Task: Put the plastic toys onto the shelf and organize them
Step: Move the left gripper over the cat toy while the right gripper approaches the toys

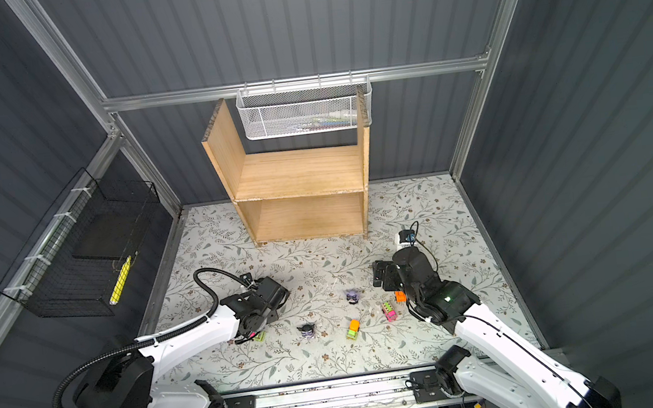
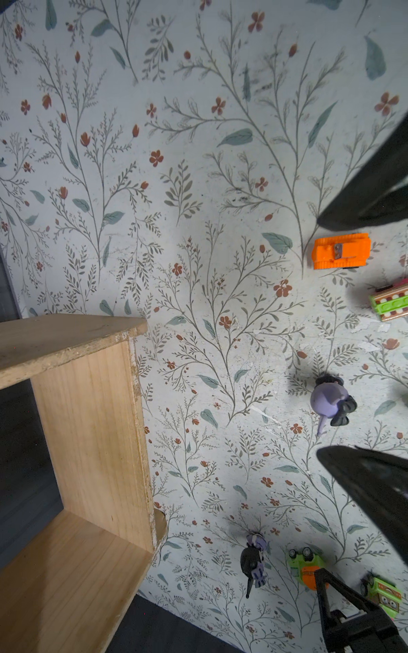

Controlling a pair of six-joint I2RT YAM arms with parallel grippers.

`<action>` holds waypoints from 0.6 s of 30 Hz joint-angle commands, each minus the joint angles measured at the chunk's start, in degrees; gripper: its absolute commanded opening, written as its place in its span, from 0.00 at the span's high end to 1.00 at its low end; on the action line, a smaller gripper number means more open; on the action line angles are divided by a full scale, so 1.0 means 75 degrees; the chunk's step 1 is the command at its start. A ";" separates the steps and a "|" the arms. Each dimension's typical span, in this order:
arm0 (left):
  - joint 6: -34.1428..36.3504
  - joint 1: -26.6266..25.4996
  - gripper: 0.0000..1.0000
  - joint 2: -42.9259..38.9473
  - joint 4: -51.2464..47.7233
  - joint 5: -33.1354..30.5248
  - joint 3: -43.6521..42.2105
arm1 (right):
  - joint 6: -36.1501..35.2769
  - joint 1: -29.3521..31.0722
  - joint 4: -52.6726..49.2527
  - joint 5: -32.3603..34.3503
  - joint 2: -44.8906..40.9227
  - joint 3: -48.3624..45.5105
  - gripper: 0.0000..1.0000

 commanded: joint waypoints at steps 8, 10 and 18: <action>0.0202 0.0704 0.39 0.0351 0.0784 0.0397 -0.0067 | -0.0065 -0.0018 0.0012 0.0056 0.0003 -0.0092 0.07; 0.0273 0.0766 0.40 0.0431 0.0858 0.0422 -0.0069 | -0.0079 -0.0022 -0.0001 0.0050 0.0009 -0.0100 0.07; 0.0295 0.0803 0.41 0.0620 0.1000 0.0567 -0.0154 | -0.0038 -0.0031 -0.0019 0.0003 0.0015 -0.0099 0.07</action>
